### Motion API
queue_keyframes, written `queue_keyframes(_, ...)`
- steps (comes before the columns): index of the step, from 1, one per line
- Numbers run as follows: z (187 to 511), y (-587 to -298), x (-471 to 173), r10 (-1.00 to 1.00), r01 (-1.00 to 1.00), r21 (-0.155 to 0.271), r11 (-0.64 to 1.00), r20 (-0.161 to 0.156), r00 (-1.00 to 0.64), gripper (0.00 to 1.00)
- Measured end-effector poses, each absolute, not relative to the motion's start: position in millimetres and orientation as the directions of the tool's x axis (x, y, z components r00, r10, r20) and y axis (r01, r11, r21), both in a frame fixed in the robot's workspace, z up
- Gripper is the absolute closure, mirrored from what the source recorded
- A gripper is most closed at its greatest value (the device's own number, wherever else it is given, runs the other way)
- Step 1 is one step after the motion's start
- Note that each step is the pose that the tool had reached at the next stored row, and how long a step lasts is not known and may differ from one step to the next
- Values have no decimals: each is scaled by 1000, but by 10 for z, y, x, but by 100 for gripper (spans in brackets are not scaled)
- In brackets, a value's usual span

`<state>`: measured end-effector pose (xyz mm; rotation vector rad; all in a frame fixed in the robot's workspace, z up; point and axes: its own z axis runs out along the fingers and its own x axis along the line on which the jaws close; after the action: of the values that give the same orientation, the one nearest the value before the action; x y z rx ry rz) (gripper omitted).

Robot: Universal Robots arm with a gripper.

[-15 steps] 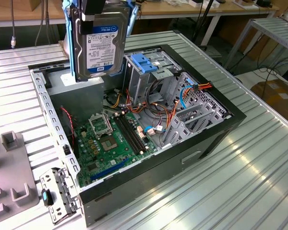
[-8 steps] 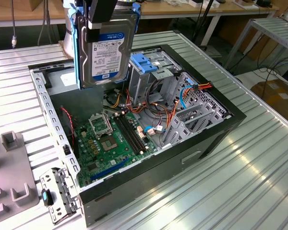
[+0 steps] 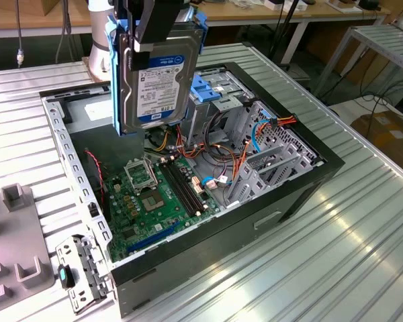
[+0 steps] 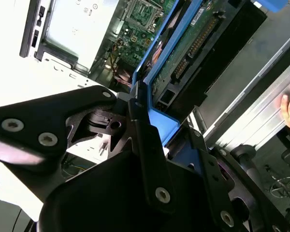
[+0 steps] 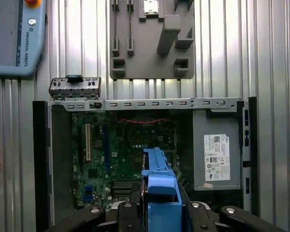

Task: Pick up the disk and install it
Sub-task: 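Insert the disk into the insertion slot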

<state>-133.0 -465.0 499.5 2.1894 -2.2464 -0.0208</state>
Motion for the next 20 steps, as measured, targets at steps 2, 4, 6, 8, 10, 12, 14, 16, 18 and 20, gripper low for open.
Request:
queue_keyframes(2,4995,-4678,-1329,-1000,-1000,13,26,-6,-26,63)
queue_keyframes(4,4995,-4704,-1327,-1000,-1000,13,26,-6,-26,63)
queue_keyframes(6,4994,-4727,-1326,-1000,-1000,13,26,-6,-26,63)
queue_keyframes(8,4994,-4750,-1324,-1000,-1000,13,26,-6,-26,63)
queue_keyframes(10,4993,-4765,-1321,-1000,-1000,13,26,-6,-26,63)
queue_keyframes(12,4994,-4780,-1318,-1000,-1000,13,26,-6,-26,63)
queue_keyframes(14,4993,-4807,-1314,-1000,-1000,13,26,-6,-26,63)
queue_keyframes(16,4993,-4832,-1310,-1000,-1000,13,26,-6,-26,63)
queue_keyframes(18,4993,-4848,-1307,-1000,-1000,13,26,-6,-26,63)
queue_keyframes(20,4992,-4877,-1301,-1000,-1000,13,26,-6,-26,63)
